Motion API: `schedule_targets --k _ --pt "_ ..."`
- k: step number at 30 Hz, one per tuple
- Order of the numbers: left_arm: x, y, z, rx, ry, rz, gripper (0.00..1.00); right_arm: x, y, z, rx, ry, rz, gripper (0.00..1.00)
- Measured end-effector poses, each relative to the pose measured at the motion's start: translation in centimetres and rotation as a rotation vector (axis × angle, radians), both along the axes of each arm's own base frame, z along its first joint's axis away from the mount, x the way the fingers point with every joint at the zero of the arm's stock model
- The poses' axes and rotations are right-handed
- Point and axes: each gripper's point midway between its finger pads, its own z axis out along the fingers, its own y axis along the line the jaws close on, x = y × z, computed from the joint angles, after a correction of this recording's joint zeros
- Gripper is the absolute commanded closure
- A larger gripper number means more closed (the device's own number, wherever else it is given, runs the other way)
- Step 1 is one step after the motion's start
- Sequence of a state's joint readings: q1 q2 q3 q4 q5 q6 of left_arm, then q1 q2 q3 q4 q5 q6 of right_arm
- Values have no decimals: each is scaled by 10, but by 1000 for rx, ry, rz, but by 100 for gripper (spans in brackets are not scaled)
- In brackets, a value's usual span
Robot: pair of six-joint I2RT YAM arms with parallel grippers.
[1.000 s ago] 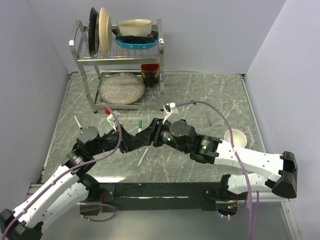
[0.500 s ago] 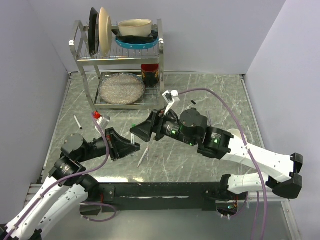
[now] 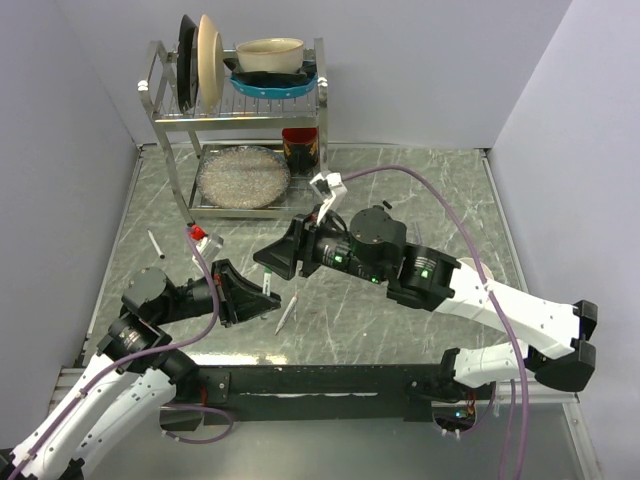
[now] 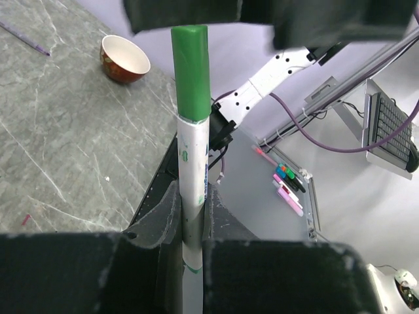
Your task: Insert the pens into the pen caps
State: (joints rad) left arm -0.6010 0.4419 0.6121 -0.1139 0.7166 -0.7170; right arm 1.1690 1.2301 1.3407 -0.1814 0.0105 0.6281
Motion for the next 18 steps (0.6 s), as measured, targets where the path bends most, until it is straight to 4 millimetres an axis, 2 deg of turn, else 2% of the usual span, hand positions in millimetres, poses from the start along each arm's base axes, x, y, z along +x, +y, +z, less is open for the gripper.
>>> schedule_targets --k 3,4,7,9,10,12,18 --pt "-1 0 0 -1 -1 -7 99 2 4 -8 -19 6 2 56" --pt "-1 0 0 -1 -1 -9 99 1 5 -9 -23 8 4 66" --pt "-2 -1 1 -1 -3 -15 99 0 5 -9 -23 6 13 84" --pt "-3 -1 2 -6 -9 -20 99 0 6 -10 -21 6 16 90" --pt "-3 -1 2 -6 -8 -19 99 0 6 -11 -16 5 17 96" --pt "-3 0 1 -4 -4 -16 99 0 6 -12 1 1 22 100" --pt "-2 -3 -9 28 44 -23 99 0 1 -24 51 5 12 100"
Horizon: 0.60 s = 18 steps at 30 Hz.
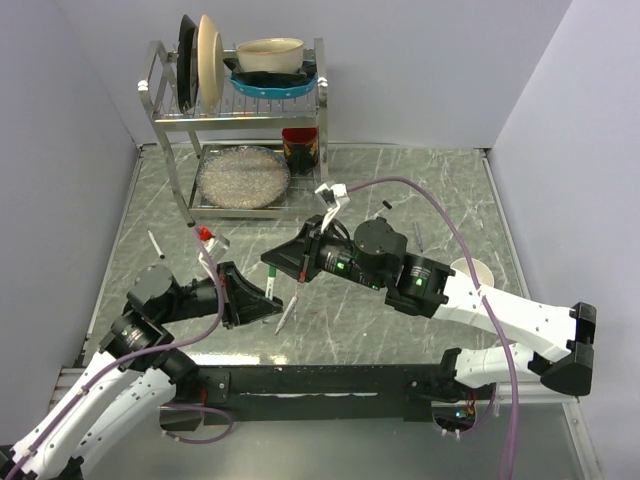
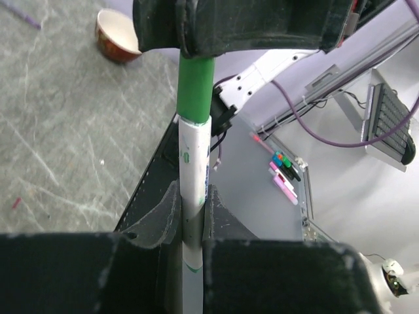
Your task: Insert the pens into the pen caps
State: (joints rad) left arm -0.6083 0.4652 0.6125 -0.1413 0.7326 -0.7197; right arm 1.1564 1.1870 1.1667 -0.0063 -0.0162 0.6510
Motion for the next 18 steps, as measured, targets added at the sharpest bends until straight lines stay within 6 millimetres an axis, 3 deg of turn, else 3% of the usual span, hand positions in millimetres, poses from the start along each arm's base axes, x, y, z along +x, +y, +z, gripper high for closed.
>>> schedule_targets --k 5,18 --pt "7 -2 -15 49 41 22 99 8 -2 -18 -11 63 -60 100" --pt "23 -1 -30 106 24 88 99 22 1 -35 -22 154 -148 100"
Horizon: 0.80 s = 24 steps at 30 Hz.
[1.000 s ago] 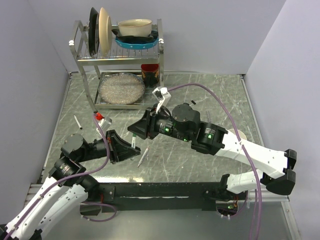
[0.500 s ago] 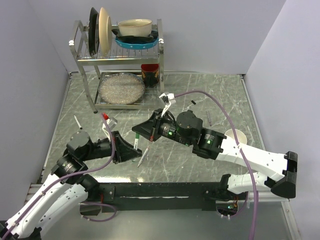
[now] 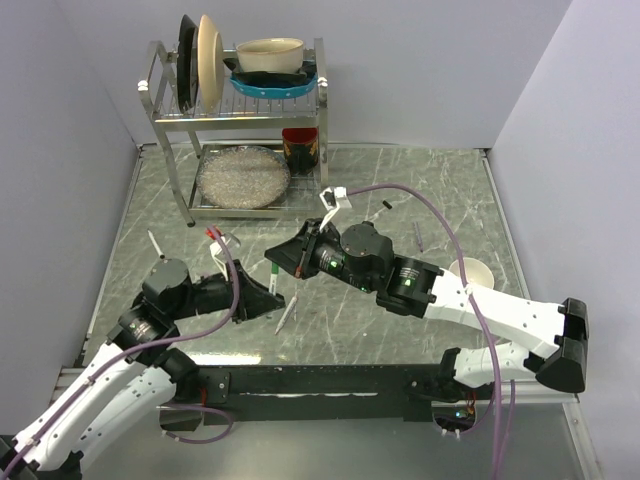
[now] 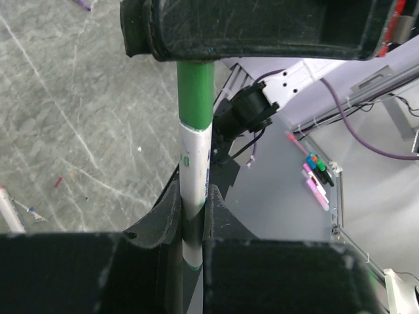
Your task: Insert the pens into the pen caps
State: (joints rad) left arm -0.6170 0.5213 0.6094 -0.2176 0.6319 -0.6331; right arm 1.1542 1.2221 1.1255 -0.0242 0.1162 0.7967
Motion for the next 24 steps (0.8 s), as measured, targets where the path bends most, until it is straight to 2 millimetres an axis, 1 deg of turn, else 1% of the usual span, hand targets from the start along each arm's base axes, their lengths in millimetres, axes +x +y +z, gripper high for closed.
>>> schedule_targets --k 7,10,15,20,24 --pt "0 -2 -18 58 47 -19 99 -1 -3 -19 -19 -8 -1 100" --pt "-1 -4 -22 70 62 -31 99 -2 -4 -22 -37 -20 -1 100" --pt "-3 -7 -22 77 79 -58 99 -6 -2 -21 -42 -35 -21 100" --pt "-7 -7 -16 72 80 -72 99 -12 2 -16 -12 -41 -39 100" --pt "-10 -5 -11 80 91 -72 99 -14 1 -12 20 -29 -64 100"
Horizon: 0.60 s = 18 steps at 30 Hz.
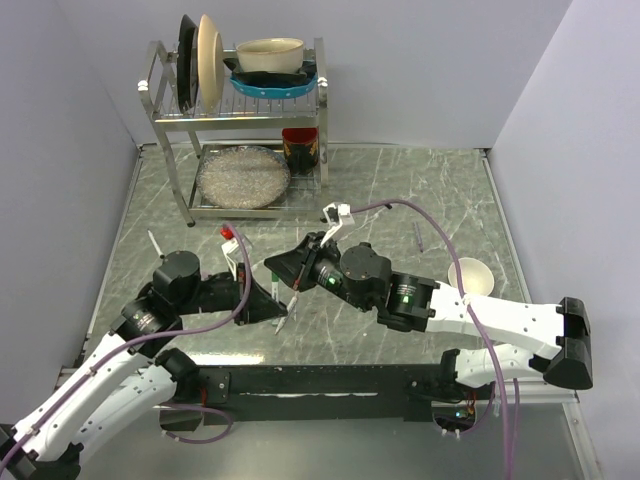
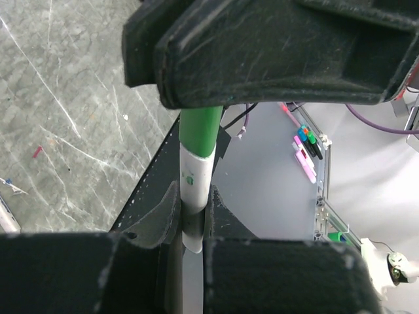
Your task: Insert the pens into the pen caps
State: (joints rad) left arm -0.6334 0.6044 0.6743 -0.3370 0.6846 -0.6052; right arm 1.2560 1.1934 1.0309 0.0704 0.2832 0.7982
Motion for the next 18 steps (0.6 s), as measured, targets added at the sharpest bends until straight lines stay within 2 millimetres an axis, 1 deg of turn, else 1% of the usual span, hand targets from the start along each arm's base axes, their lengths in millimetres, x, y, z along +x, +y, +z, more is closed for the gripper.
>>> schedule_targets --k 13,18 --pt "-3 3 6 7 14 3 99 -5 5 5 48 65 -37 100" --pt "-6 5 13 5 13 -19 99 -9 0 11 66 40 -20 100"
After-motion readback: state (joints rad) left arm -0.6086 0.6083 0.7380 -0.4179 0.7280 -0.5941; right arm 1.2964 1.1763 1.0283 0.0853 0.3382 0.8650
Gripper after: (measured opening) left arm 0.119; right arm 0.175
